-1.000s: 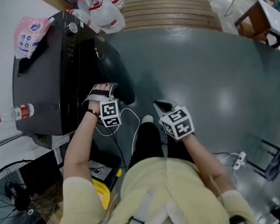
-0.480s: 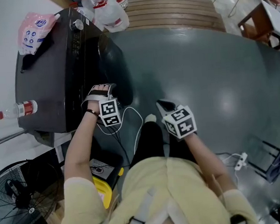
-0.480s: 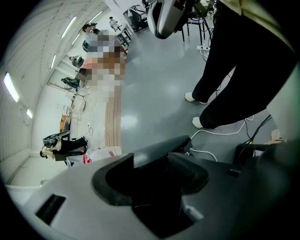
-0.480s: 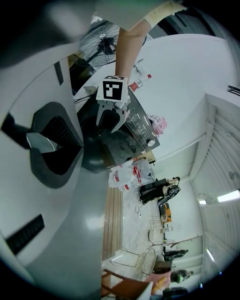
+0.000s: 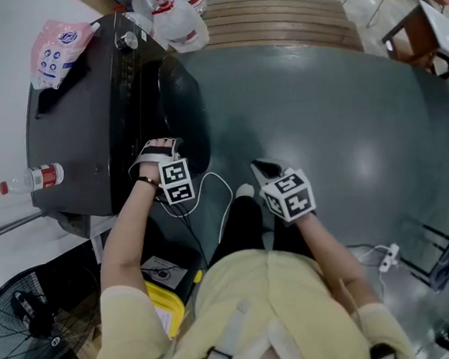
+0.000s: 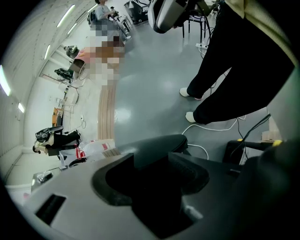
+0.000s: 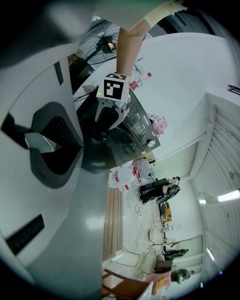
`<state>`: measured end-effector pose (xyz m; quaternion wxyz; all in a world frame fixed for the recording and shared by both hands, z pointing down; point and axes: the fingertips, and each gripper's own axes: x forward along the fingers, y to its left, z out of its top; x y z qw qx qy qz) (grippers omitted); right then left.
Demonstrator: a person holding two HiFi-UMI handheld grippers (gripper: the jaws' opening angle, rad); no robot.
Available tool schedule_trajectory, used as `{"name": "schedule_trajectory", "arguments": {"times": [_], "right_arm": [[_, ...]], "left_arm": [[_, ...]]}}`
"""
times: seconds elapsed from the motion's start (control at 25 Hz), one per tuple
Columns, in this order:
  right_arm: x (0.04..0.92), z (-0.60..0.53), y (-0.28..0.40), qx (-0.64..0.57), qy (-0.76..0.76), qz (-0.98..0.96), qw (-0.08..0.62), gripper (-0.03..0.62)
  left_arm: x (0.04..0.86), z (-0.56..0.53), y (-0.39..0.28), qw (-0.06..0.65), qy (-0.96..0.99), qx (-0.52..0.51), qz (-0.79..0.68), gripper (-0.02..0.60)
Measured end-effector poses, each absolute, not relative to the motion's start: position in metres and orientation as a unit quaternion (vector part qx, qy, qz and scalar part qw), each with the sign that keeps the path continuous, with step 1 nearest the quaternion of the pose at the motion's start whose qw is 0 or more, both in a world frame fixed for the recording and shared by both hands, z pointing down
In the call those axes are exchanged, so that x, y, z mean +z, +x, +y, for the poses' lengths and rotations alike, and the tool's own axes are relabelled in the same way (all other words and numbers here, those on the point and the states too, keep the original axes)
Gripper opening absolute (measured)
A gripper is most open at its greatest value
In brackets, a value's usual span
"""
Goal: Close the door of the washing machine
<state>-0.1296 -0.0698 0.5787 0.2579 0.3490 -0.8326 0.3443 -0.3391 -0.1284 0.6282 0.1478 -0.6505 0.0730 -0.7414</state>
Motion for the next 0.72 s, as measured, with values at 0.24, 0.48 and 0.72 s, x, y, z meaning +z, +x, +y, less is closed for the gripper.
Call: {"name": "schedule_trajectory", "arguments": {"times": [0.24,0.48,0.72], "right_arm": [[0.577,-0.072,-0.135,0.344,0.349,-0.834,0.253,0.006],[0.577,-0.074,-0.143,0.343,0.344,-0.837,0.254,0.006],[0.579,-0.073,-0.144,0.347,0.341,-0.836,0.255,0.006]], "left_arm": [[0.632,-0.122,-0.359,0.113,-0.623,-0.771,0.069,0.232],[0.636,-0.12,-0.378,0.066,-0.595,-0.797,0.081,0.232],[0.643,-0.118,-0.389,0.029,-0.563,-0.821,0.094,0.232]]}}
